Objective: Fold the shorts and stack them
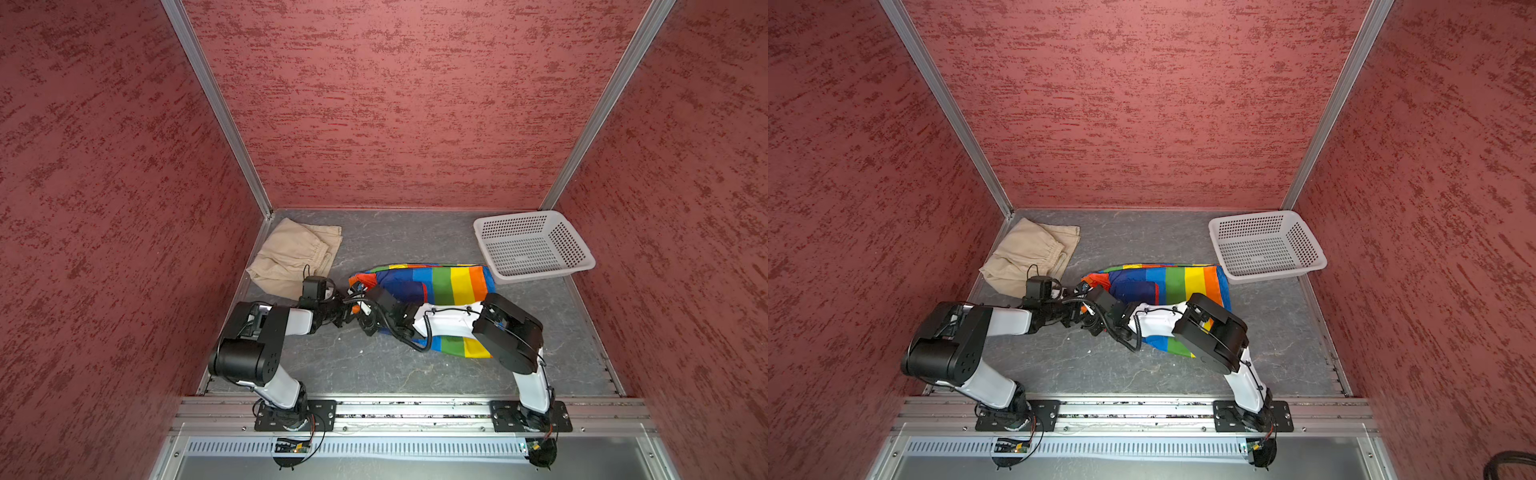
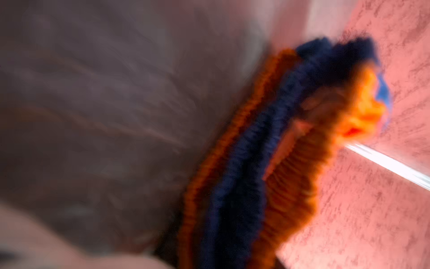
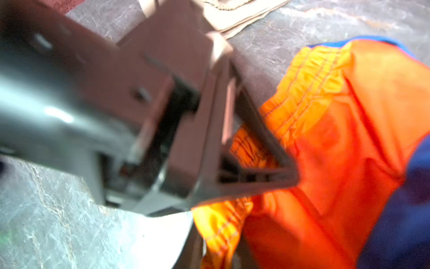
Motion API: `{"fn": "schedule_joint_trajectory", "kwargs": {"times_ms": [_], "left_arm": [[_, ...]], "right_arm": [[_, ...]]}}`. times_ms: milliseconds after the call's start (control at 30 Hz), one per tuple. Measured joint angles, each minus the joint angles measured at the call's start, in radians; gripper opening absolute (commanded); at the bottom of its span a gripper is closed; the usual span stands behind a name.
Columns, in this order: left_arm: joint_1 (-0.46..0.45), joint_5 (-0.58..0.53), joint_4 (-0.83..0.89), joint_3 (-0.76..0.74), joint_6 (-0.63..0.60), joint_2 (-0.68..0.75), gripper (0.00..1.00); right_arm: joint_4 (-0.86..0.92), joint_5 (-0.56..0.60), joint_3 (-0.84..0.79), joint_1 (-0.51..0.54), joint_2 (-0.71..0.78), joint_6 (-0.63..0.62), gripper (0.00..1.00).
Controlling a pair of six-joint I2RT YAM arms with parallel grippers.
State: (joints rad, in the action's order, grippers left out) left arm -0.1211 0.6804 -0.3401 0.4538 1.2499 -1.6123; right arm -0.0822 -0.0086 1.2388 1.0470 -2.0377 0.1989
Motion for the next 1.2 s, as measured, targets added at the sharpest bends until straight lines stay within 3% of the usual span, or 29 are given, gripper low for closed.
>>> {"fn": "schedule_joint_trajectory", "kwargs": {"times_ms": [100, 333, 467, 633, 733, 833, 967, 1200], "left_arm": [[-0.003, -0.005, -0.020, -0.008, 0.002, -0.011, 0.13], [0.028, 0.003, 0.060, -0.010, -0.071, 0.016, 0.06], [0.109, 0.018, 0.208, -0.014, -0.169, 0.086, 0.06], [0.260, 0.010, 0.475, -0.028, -0.323, 0.243, 0.08], [0.344, -0.005, 0.631, -0.028, -0.418, 0.349, 0.10], [0.400, -0.020, 0.748, -0.028, -0.486, 0.432, 0.11], [0.419, -0.032, 0.829, -0.028, -0.534, 0.463, 0.11], [0.428, -0.034, 0.861, -0.032, -0.567, 0.435, 0.11]], "right_arm": [[-0.011, -0.018, -0.019, 0.005, 0.004, 0.023, 0.67], [0.003, -0.025, -0.134, 0.006, 0.176, 0.049, 0.85], [0.011, -0.013, -0.216, -0.058, 0.367, 0.084, 0.87], [0.059, 0.048, -0.269, -0.232, 0.480, 0.153, 0.89], [0.145, 0.100, -0.282, -0.336, 0.468, 0.199, 0.88], [0.217, 0.115, -0.281, -0.424, 0.420, 0.233, 0.81], [0.281, 0.103, -0.253, -0.499, 0.316, 0.250, 0.76], [0.306, 0.084, -0.177, -0.549, 0.190, 0.249, 0.76]]}}
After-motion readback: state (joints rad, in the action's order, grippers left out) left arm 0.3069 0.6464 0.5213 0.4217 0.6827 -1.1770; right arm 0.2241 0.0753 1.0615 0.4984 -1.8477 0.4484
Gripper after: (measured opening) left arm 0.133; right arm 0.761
